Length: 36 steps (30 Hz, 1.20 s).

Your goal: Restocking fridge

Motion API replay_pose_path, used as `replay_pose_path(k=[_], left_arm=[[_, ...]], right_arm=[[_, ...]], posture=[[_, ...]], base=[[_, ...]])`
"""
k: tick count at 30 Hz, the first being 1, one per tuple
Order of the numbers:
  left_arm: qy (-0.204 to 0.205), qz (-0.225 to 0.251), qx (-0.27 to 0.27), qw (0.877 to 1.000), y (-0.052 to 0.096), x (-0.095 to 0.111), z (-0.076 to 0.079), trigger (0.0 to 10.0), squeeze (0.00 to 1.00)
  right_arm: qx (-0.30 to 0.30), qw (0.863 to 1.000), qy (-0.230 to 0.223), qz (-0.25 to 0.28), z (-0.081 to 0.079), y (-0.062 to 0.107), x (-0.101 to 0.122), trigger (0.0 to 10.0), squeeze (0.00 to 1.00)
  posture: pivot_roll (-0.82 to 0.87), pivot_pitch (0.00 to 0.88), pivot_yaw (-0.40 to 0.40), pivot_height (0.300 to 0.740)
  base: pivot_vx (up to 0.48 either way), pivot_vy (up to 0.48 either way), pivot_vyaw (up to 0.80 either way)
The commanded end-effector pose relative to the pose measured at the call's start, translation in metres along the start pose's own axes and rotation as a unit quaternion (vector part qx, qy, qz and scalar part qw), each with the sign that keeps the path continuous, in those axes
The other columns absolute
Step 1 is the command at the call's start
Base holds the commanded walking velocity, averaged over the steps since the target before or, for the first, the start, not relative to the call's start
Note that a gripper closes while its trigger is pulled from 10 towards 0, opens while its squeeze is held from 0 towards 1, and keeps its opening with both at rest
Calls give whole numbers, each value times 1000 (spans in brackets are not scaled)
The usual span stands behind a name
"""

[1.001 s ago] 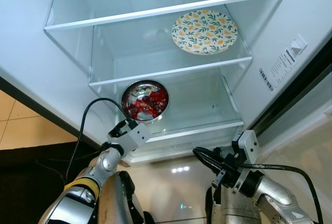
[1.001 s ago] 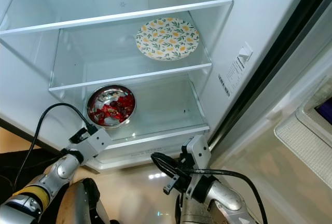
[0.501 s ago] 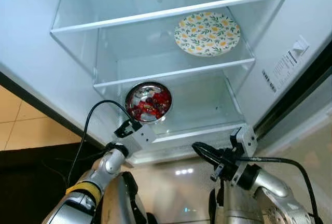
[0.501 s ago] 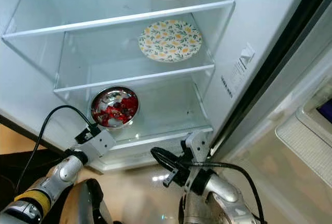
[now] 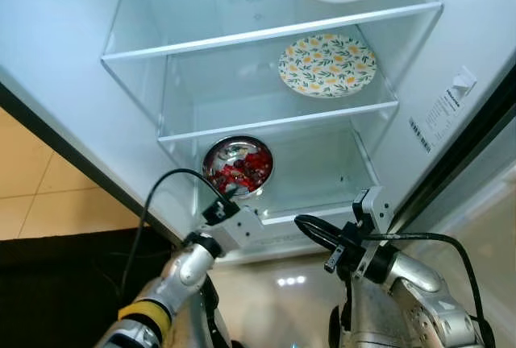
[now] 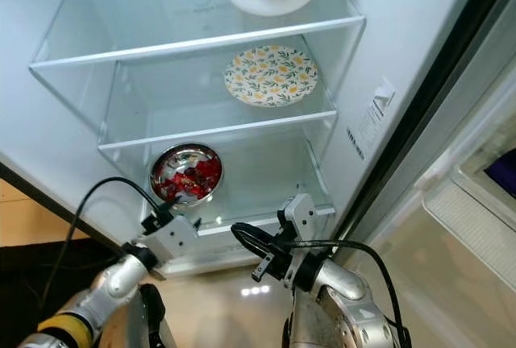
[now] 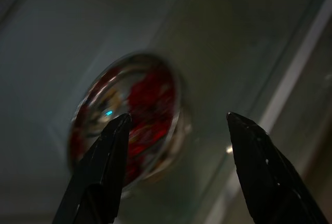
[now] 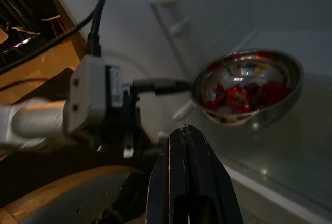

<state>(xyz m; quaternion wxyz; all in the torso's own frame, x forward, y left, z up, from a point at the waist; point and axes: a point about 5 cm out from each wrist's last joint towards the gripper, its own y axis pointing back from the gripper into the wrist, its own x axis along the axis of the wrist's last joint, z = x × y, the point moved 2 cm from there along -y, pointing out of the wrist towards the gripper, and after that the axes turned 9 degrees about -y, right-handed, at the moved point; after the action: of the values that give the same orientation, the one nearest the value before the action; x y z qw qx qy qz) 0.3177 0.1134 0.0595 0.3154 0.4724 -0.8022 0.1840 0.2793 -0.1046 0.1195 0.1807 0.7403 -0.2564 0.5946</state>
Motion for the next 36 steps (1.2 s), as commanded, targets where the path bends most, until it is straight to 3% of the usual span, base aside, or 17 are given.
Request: replay_pose_path(k=[1, 4, 7, 11, 12, 19, 20, 21, 22, 23, 24, 25, 27, 31, 36], left_arm=[[41, -6, -15, 999, 6, 0, 17, 10000, 0], [76, -16, -41, 996, 12, 1, 40, 10000, 0], [100, -26, -55, 993, 18, -1, 51, 10000, 0], [112, -30, -56, 992, 20, -2, 53, 10000, 0], [141, -37, -55, 988, 23, -4, 54, 10000, 0], [187, -50, -31, 981, 29, -12, 45, 10000, 0], [228, -79, 2, 971, 34, -25, 39, 10000, 0], [228, -79, 2, 971, 34, -25, 39, 10000, 0], [258, -110, 21, 960, 43, -37, 39, 10000, 0], [258, -110, 21, 960, 43, -37, 39, 10000, 0], [289, -138, 40, 946, 51, -49, 39, 10000, 0], [289, -138, 40, 946, 51, -49, 39, 10000, 0], [333, -169, 61, 926, 65, -62, 43, 10000, 0], [353, -180, 69, 916, 74, -67, 46, 10000, 0], [399, -159, 49, 902, 76, -62, 53, 10000, 0]], right_arm=[[-11, 1000, -1, -9, 5, -2, -7, 10000, 0], [-42, 999, 3, -19, 18, -6, -11, 10000, 0], [-57, 998, -2, -30, 25, -7, -17, 10000, 0], [-59, 998, -6, -31, 26, -8, -19, 10000, 0], [-72, 996, -18, -44, 31, -8, -27, 10000, 0], [-101, 991, -40, -75, 39, -5, -48, 10000, 0], [-113, 989, -51, -81, 42, -4, -56, 10000, 0], [-113, 989, -51, -81, 42, -4, -56, 10000, 0], [-119, 988, -59, -81, 44, -3, -60, 10000, 0], [-119, 988, -59, -81, 44, -3, -60, 10000, 0], [-125, 986, -67, -82, 46, -1, -63, 10000, 0], [-125, 986, -67, -82, 46, -1, -63, 10000, 0], [-140, 983, -80, -90, 52, 4, -72, 10000, 0], [-151, 980, -87, -98, 56, 10, -77, 10000, 0], [-167, 976, -99, -102, 61, 14, -84, 10000, 0]], posture=[[-131, 172, 119, 445], [-124, 151, 114, 445], [-120, 137, 108, 445], [-120, 132, 105, 445], [-111, 119, 96, 445], [-88, 96, 88, 445], [-78, 82, 81, 450], [-78, 82, 81, 450], [-79, 76, 77, 455], [-79, 76, 77, 455], [-78, 68, 72, 459], [-78, 68, 72, 459], [-74, 54, 62, 469], [-71, 48, 59, 483], [-70, 35, 51, 502]], base=[[0, 0, 0], [0, 0, 0], [0, 0, 0], [0, 0, 0], [0, 0, 0], [0, 0, 0], [0, 0, 0], [0, 0, 0], [0, 0, 0], [0, 0, 0], [0, 0, 0], [0, 0, 0], [0, 0, 0], [0, 0, 0], [0, 0, 0]])
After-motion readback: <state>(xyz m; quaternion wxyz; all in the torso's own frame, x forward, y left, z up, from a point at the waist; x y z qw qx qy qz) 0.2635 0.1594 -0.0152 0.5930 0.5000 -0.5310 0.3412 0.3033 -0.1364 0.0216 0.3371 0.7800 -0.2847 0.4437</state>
